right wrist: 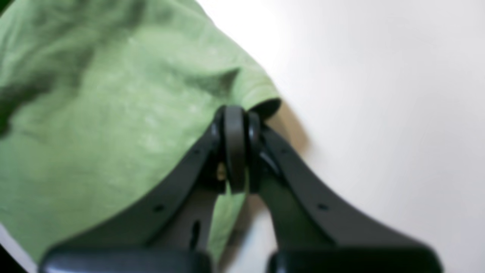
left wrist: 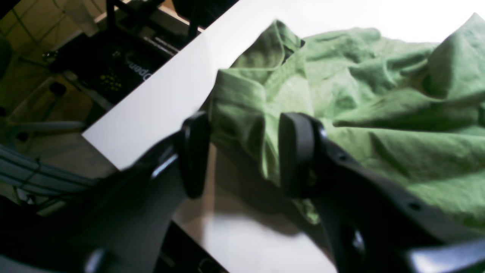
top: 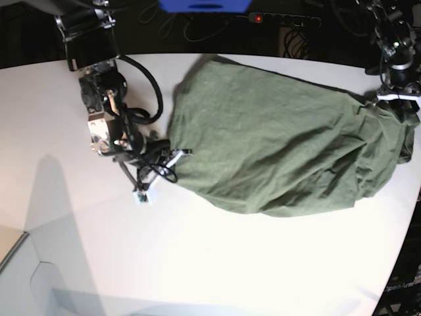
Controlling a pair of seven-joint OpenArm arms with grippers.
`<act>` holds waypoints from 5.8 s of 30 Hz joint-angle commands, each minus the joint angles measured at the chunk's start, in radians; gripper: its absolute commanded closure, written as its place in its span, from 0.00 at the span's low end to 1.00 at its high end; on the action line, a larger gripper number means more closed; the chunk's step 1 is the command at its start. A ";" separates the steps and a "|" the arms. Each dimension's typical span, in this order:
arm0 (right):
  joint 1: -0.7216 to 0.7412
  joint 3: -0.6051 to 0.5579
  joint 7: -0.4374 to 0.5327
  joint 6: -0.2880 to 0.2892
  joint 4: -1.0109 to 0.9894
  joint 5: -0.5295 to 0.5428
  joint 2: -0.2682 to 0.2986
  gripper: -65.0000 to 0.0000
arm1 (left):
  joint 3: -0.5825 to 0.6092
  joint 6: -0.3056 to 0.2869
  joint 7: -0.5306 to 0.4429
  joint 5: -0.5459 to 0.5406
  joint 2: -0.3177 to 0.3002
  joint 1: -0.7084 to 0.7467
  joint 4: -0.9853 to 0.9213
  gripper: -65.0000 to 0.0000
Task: Layout the t-shirt on the table in an organized manner, then fold the t-shirt properly
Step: 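Reach the right gripper to the shirt edge opposite the left gripper and grasp, then pull the grasped edge with the right gripper away from the left gripper, then drag the shirt edge with the right gripper to stretch the shirt out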
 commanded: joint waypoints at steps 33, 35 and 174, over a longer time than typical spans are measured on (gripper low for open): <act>-0.274 -0.686 -0.005 0.169 0.347 -0.347 0.131 0.60 | -0.007 0.004 -0.024 0.008 -0.005 -0.018 0.015 0.56; -0.274 -0.660 -0.005 0.169 0.409 -0.350 0.140 0.59 | -0.007 0.004 -0.024 0.007 -0.004 -0.018 0.015 0.56; -0.244 0.288 0.003 0.169 0.438 -0.352 0.043 0.46 | 0.183 0.005 0.216 0.007 -0.010 -0.641 -0.441 0.55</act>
